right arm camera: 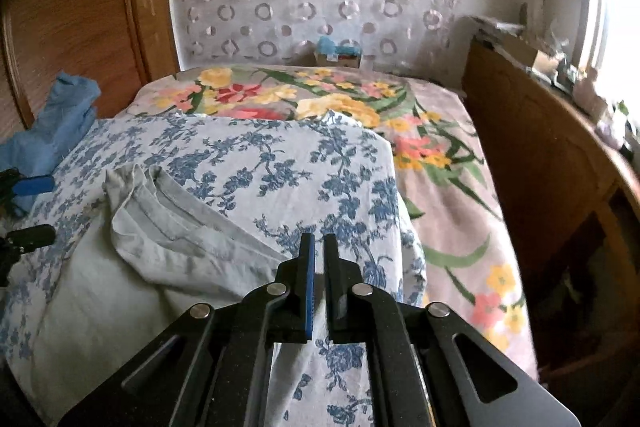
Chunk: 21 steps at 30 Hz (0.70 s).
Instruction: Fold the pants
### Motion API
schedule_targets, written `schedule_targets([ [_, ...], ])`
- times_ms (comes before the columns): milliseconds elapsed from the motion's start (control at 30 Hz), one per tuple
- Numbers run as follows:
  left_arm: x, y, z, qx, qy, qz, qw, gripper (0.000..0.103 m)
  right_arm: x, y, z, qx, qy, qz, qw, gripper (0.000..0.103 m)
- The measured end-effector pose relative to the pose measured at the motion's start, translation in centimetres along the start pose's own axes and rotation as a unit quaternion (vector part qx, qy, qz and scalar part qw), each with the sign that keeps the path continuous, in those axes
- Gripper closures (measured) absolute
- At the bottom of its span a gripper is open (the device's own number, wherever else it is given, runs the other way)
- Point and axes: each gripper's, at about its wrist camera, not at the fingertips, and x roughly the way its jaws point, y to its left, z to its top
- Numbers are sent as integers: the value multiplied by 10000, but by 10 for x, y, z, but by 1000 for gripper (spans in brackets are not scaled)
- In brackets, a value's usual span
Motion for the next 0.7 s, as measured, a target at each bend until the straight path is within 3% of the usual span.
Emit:
schedule_targets([
  [233,19,-4,16,162,91,-69,9998,23,-13,-2,-11,211,151,283,9993,89],
  [367,35,-7,24,275,147,-133,9994,23,-12,-5,-19,364,277,543,9975,77],
  [700,66,6,36,326,383,126,9987,23,7,-15,-12,176,504,606,9967,77],
])
